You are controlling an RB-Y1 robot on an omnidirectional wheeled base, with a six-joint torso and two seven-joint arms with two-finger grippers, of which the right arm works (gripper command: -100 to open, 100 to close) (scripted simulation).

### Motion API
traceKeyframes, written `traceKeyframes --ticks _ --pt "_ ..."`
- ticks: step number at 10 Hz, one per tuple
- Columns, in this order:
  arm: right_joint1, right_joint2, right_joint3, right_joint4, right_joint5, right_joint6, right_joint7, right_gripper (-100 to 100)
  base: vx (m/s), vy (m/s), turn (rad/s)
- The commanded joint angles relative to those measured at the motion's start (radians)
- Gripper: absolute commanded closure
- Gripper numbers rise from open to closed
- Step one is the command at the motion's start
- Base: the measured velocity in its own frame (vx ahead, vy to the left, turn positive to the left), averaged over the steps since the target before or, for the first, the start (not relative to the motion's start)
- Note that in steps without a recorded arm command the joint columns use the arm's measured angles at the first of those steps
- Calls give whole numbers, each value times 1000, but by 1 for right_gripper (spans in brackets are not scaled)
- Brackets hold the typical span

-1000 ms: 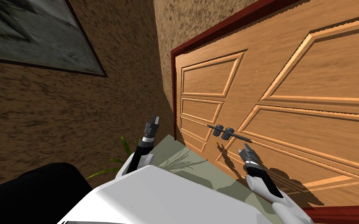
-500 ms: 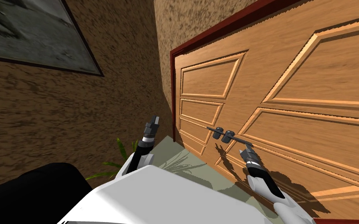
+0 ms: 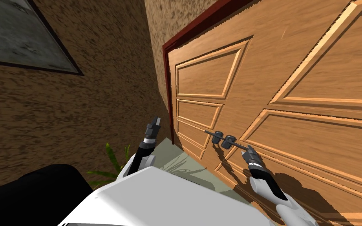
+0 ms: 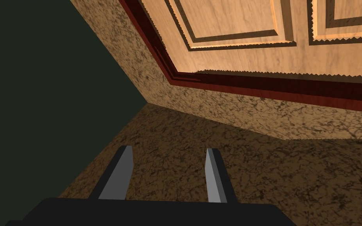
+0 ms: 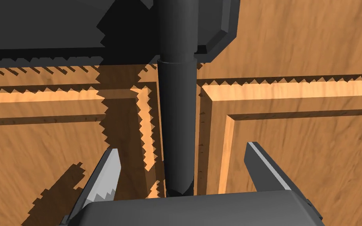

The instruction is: Push the door open

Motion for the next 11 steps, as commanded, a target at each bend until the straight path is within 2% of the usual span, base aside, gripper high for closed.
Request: traceKeyframes --ticks 1,8,11 --pt "0 0 0 0 0 0 0 -100 155 -136 10" --pt "2 -2 2 -1 1 -1 -3 -100 172 -157 21" --pt "4 -4 4 -2 2 -3 -5 -100 118 -190 97"
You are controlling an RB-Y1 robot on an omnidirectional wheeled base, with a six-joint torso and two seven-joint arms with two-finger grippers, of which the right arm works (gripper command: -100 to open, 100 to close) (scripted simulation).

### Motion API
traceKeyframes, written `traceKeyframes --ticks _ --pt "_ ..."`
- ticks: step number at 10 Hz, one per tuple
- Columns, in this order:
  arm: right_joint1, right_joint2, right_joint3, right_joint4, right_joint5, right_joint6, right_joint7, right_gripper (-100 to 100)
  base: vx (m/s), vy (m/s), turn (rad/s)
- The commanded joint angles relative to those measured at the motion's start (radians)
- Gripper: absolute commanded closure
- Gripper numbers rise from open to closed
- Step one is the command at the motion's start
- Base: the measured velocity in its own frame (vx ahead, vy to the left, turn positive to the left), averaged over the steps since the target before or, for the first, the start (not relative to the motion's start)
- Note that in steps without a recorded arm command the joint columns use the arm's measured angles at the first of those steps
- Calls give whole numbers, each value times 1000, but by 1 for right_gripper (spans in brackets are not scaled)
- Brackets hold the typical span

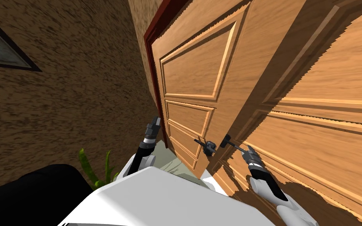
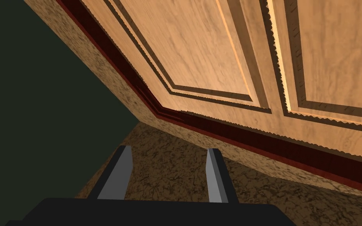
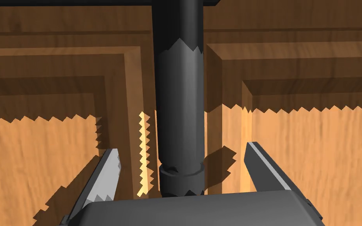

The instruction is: Push the door open

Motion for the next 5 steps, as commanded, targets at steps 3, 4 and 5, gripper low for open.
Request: traceKeyframes --ticks 3,4,5 --pt "1 -6 2 1 1 -3 -5 -100 113 -198 115" --pt "2 -7 3 1 1 -4 -6 -100 83 -243 131" --pt "3 -8 4 0 1 -4 -8 -100 86 -242 137"
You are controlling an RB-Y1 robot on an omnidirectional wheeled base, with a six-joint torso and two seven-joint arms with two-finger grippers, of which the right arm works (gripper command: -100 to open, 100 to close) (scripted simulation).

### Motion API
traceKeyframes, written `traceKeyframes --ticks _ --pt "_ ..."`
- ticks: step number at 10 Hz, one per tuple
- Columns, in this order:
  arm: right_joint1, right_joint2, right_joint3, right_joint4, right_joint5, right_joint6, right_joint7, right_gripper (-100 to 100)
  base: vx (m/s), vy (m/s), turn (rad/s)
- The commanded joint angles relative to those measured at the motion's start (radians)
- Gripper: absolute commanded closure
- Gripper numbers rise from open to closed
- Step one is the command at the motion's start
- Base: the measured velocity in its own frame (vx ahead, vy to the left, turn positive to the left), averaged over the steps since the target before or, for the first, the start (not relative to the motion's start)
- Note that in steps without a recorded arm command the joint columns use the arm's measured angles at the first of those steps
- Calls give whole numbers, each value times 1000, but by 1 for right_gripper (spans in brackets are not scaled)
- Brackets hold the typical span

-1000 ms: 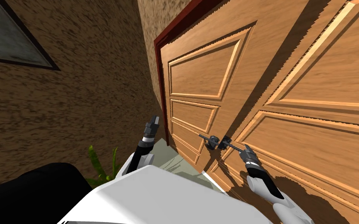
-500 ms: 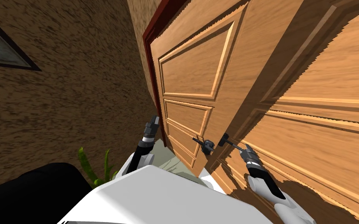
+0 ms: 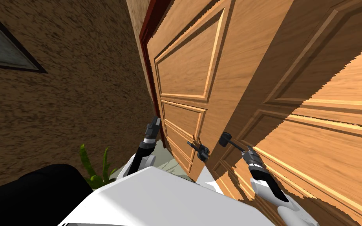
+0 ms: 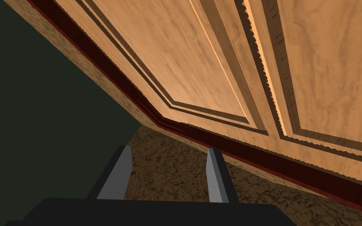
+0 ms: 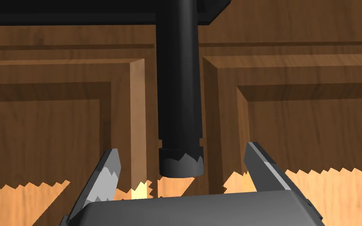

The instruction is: Push the door open

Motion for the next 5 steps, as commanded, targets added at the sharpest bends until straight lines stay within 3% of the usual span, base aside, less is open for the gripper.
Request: traceKeyframes --ticks 1,5 --pt "2 -5 -2 -6 0 -1 -2 -100 72 -253 163" --pt "9 -13 6 -10 3 -5 -11 -100 5 -208 196"
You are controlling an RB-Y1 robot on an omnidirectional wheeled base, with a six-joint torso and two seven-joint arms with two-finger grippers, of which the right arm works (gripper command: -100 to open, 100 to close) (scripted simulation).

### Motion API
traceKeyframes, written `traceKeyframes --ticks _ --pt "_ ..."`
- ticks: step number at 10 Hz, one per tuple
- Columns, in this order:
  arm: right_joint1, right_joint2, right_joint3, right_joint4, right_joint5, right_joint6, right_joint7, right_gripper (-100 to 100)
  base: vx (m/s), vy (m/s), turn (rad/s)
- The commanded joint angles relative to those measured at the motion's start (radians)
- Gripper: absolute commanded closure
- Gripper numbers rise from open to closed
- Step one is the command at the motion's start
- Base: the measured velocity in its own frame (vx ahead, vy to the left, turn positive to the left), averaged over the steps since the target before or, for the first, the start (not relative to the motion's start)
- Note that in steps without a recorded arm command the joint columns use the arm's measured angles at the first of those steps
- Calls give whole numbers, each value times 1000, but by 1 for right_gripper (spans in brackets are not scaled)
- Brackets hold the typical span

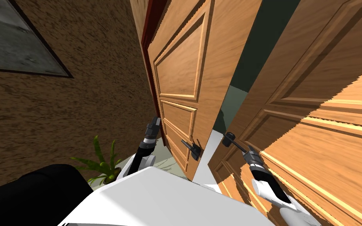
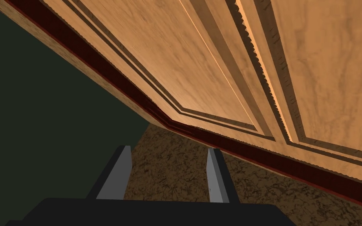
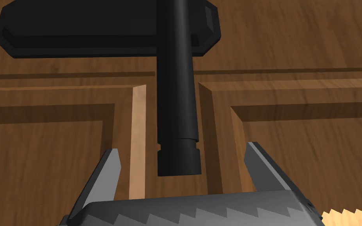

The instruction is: Push the door open

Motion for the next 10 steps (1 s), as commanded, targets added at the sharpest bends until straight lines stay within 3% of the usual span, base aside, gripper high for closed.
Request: traceKeyframes --ticks 1,10 --pt "2 -3 3 0 1 -3 -4 -100 -33 -186 167" --pt "31 -35 34 -15 13 -22 -42 -100 -74 -170 182"
